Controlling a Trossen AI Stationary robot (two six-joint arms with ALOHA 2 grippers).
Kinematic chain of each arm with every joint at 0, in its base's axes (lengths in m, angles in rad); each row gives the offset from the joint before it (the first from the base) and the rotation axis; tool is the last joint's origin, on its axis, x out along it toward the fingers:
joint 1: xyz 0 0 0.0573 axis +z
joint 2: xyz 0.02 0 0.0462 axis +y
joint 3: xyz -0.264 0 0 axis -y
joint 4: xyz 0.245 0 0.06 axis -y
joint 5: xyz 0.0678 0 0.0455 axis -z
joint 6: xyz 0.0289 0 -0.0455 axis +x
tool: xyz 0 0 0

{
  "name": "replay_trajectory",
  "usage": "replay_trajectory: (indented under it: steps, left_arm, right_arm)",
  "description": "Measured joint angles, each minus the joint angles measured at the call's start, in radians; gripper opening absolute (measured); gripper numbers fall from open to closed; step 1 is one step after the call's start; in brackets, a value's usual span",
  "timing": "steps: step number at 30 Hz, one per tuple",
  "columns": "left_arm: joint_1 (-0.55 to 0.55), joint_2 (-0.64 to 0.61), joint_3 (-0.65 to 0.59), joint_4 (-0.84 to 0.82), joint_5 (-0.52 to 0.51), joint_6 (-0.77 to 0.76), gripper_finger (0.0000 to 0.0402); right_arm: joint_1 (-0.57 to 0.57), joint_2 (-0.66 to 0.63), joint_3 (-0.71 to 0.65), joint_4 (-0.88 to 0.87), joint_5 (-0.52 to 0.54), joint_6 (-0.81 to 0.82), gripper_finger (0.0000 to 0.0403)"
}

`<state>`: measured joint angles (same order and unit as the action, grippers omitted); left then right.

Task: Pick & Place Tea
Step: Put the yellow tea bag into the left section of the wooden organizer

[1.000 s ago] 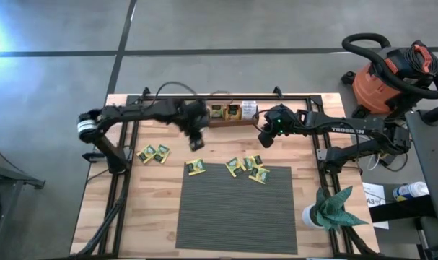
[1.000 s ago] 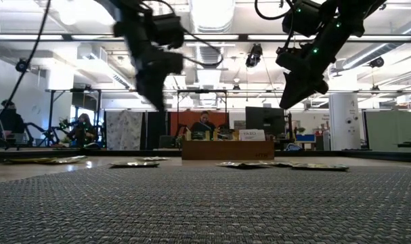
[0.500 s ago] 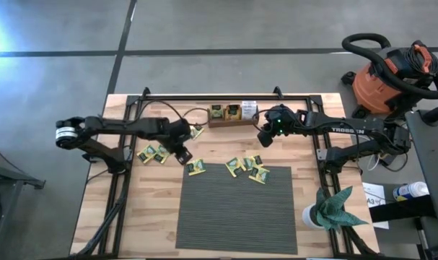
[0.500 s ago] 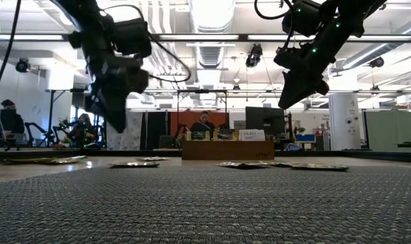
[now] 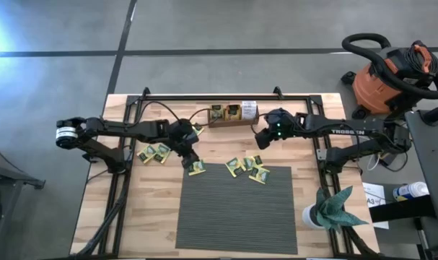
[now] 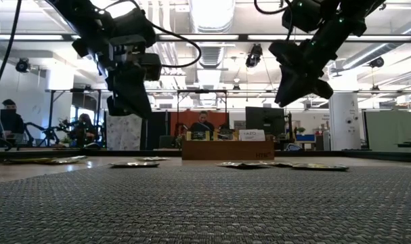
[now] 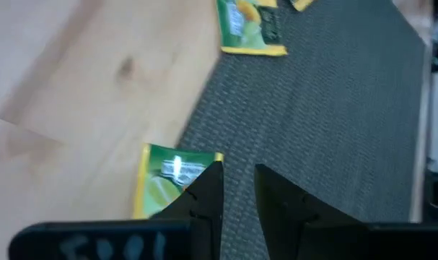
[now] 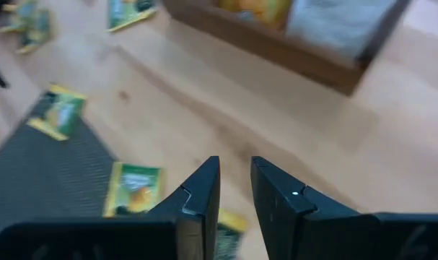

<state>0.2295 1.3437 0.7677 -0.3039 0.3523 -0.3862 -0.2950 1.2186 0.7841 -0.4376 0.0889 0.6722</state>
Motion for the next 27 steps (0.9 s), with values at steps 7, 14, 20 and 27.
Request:
replay_trajectory:
  steps: [7, 14, 20, 27]
  left_arm:
    - [-0.01, 0.0, -0.024, -0.003, 0.07, -0.013, 0.0073]
    - [-0.046, 0.003, -0.103, 0.048, 0.069, -0.044, 0.0073]
    - [-0.08, 0.004, -0.182, 0.162, 0.049, -0.156, 0.0073]
    - [-0.14, 0.004, -0.235, 0.228, 0.007, -0.237, 0.0073]
  right_arm:
    - [0.074, 0.002, -0.003, 0.111, -0.038, 0.066, 0.0079]
    - [0.1, 0.109, -0.003, 0.268, -0.076, 0.14, 0.0079]
    - [0.117, 0.268, 0.006, 0.365, -0.198, 0.193, 0.0079]
    - [0.153, 0.385, 0.052, 0.335, -0.203, 0.189, 0.0079]
